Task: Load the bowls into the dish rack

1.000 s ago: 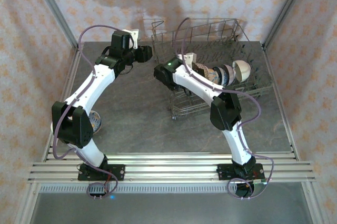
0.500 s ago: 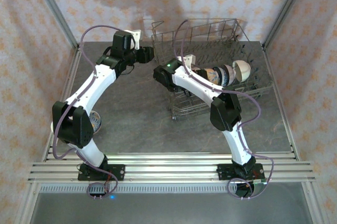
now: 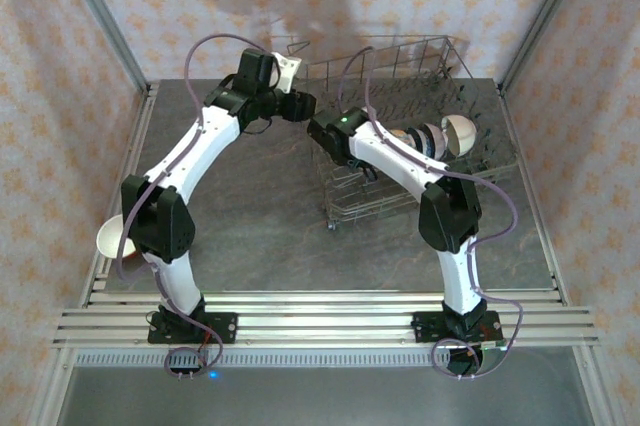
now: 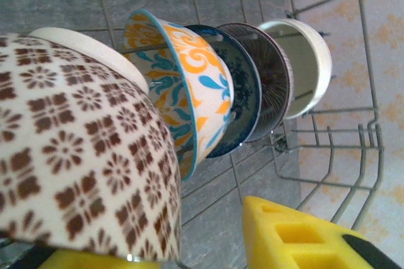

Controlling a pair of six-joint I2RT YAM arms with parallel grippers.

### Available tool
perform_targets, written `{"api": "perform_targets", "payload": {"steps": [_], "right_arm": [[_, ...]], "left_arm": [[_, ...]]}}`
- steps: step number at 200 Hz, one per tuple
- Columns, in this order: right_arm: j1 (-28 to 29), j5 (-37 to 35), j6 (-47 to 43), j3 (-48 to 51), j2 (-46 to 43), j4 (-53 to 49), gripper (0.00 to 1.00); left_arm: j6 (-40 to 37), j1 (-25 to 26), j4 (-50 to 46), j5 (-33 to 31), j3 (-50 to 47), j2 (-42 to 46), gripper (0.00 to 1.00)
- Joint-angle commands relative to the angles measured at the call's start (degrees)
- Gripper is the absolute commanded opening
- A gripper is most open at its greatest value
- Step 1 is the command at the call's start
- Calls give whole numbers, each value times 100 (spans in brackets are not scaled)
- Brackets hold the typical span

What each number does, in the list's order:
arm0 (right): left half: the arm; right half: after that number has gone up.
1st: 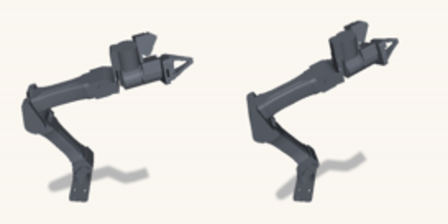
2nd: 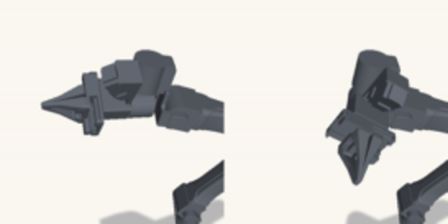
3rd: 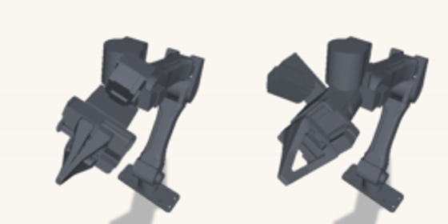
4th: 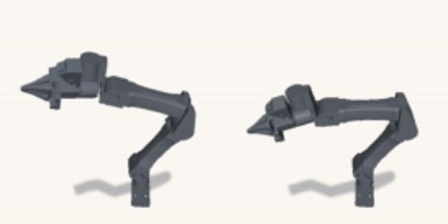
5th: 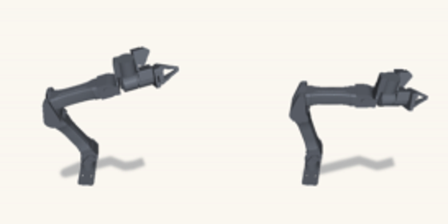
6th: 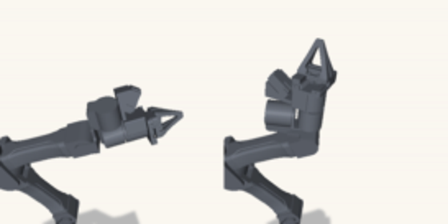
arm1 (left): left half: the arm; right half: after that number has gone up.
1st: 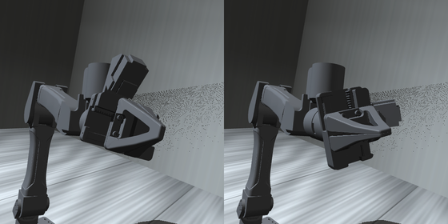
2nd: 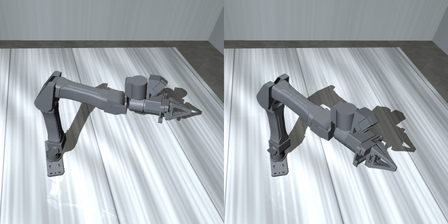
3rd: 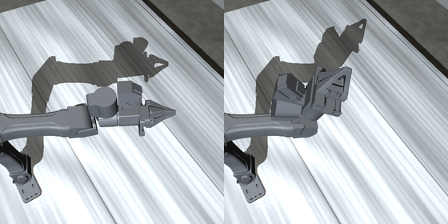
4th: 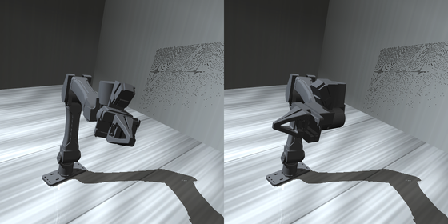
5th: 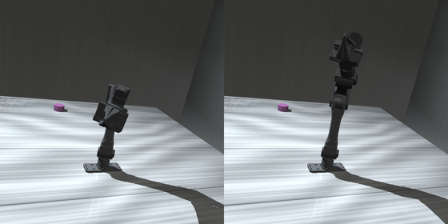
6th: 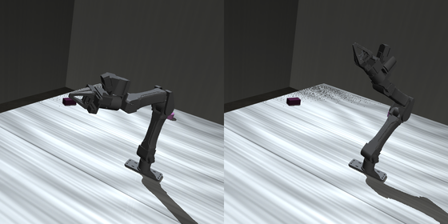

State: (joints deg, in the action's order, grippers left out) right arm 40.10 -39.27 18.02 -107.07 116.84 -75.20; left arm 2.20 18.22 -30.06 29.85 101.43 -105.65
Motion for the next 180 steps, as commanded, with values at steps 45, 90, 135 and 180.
{"api": "perform_targets", "payload": {"steps": [45,90,135,180], "right_arm": [[-63,-469,103,-233,-117,-79,4],[-36,-820,699,-279,-364,-454,0],[-8,-1374,2050,-787,-166,-1740,0],[94,-1402,3259,-1138,463,-2658,0]], "left_arm": [[-38,48,-473,43,572,-241,53],[386,41,-88,215,510,-62,54],[537,44,-121,187,498,-35,54],[692,38,-43,179,205,26,54]]}}
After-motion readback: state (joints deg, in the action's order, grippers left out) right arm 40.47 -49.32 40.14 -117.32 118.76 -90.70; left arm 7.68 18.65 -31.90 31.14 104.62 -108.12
